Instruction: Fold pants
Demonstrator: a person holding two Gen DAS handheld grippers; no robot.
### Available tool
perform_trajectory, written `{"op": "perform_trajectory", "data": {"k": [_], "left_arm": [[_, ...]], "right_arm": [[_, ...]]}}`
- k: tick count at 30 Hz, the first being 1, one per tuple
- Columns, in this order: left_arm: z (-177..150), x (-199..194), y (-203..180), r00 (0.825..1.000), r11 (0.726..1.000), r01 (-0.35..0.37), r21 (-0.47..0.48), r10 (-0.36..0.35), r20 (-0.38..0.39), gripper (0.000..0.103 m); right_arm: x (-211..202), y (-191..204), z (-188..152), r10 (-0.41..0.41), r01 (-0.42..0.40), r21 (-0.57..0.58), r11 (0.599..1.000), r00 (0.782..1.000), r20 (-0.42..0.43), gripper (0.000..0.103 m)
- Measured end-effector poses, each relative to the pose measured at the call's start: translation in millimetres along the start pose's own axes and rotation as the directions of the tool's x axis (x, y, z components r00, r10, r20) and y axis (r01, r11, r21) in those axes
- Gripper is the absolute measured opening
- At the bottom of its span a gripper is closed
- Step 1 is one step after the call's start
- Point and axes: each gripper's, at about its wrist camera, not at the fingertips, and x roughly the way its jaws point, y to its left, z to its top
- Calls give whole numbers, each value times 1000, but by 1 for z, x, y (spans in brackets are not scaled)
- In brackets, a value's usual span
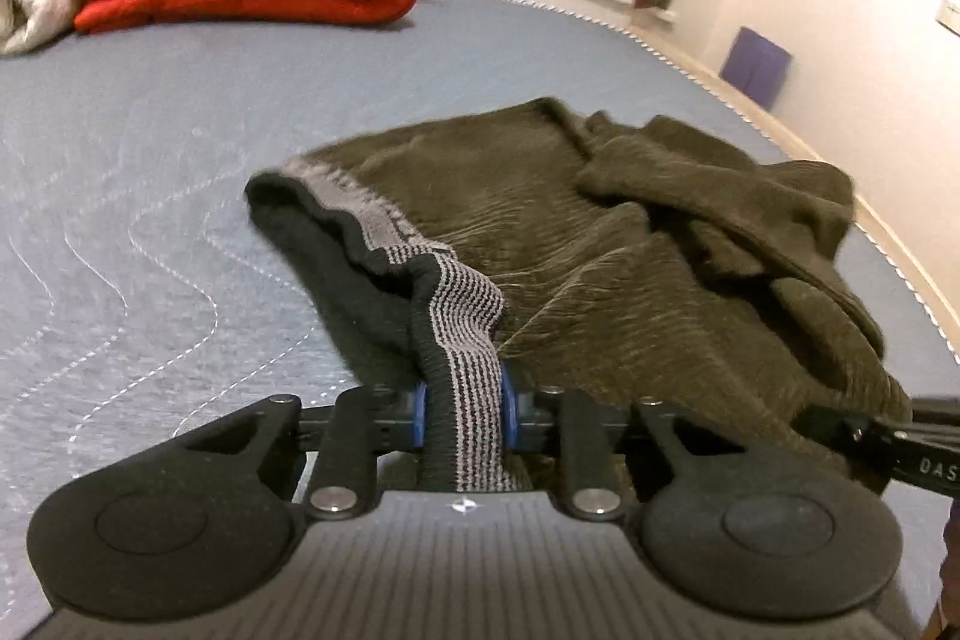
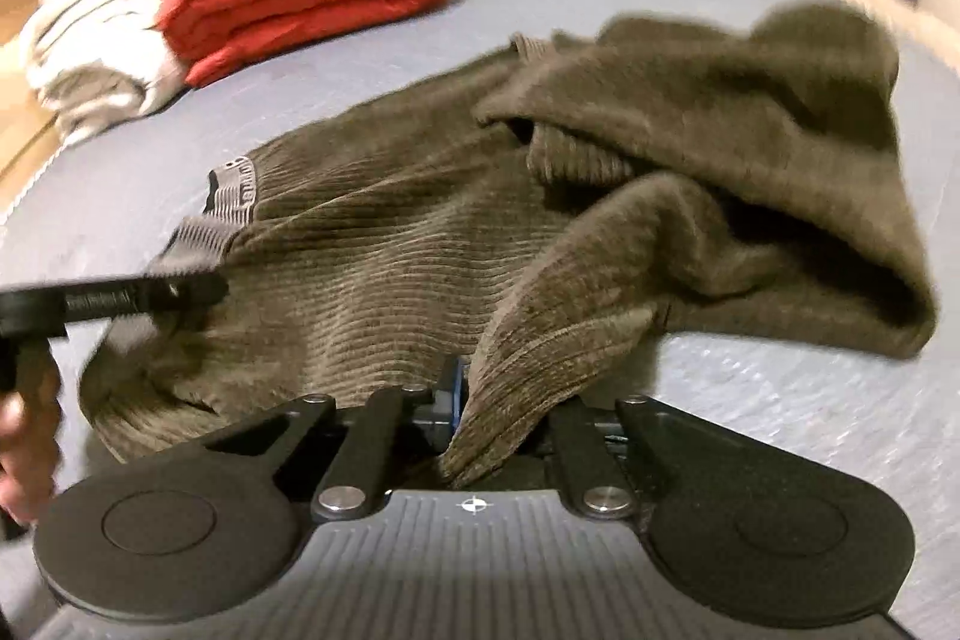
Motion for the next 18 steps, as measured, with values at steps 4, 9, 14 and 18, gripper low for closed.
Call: {"op": "perform_trajectory", "data": {"k": [4, 9, 14, 18], "left_arm": [[2, -29, -7, 1000, 1000, -8, 0, 8, -15, 23], [5, -70, 8, 997, 997, -72, -22, 71, -38, 21], [4, -122, 37, 976, 981, -189, -34, 184, -116, 20], [-6, -162, 70, 948, 957, -279, -76, 262, -178, 20]], "right_arm": [[-34, 8, -8, -17, 25, -113, 993, 997, 71, 7], [-71, 39, -30, 31, 2, -295, 955, 994, 107, 6], [-86, 98, -68, 153, -112, -526, 843, 988, 34, 6], [-94, 143, -89, 269, -231, -638, 735, 962, -39, 6]]}}
